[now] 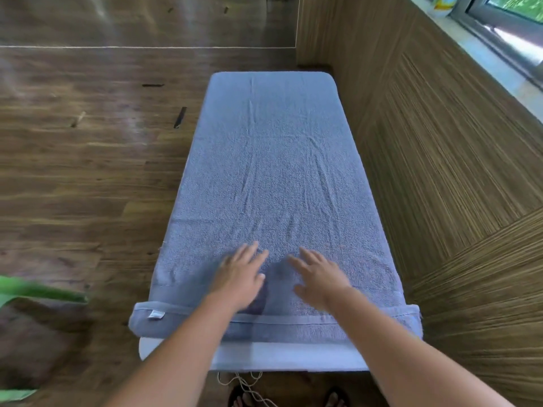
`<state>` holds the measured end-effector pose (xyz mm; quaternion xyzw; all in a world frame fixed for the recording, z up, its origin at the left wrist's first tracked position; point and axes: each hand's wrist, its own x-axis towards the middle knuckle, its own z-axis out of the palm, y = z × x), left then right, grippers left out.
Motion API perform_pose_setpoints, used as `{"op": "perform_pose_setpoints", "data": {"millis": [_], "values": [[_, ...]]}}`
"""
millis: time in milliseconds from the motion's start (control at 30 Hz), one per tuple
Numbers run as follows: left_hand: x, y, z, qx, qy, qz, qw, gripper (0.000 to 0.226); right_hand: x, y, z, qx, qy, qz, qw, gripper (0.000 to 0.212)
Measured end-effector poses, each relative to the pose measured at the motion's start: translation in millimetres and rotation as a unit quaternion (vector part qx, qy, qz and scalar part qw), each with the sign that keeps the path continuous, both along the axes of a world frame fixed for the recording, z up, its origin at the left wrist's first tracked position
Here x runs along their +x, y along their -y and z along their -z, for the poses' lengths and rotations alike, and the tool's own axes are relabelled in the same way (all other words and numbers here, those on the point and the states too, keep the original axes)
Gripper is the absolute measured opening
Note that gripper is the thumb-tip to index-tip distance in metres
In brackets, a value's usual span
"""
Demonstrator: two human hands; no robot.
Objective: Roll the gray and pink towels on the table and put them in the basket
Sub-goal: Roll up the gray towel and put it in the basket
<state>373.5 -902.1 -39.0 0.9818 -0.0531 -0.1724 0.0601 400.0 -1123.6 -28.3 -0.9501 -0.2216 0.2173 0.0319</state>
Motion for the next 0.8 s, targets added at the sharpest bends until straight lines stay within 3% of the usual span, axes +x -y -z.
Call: {"op": "perform_pose_setpoints", "data": {"millis": [133,333,433,567,633,800], "values": [[0,1,3,0.018,-0.042,0.025,0.999,0.061,3,-3,8,-0.043,0.004,-0.048,0.998,0.076],[-36,-144,4,0.087,-0.048,-0.108,0.989,0.059,-5,134,3,-0.101,0.042,0.059,0.992,0.069],[-49,-168,-1,0.102,-0.069,-0.123,0.985,0.056,-14,161,0,-0.096,0.041,0.085,0.991,0.064],[-81,-155,-10,0.057,0.05,-0.061,0.995,0.047,-51,170,-14,0.028,0.136,0.053,0.989,0.048],[-113,-152,-3,0.029,0.086,0.005,0.996,0.038,-86,177,-12,0.06,0.131,-0.002,0.99,0.037],[-151,-162,26,0.014,0.135,-0.006,0.991,0.04,-125,192,16,0.035,0.132,0.039,0.99,0.051]]}}
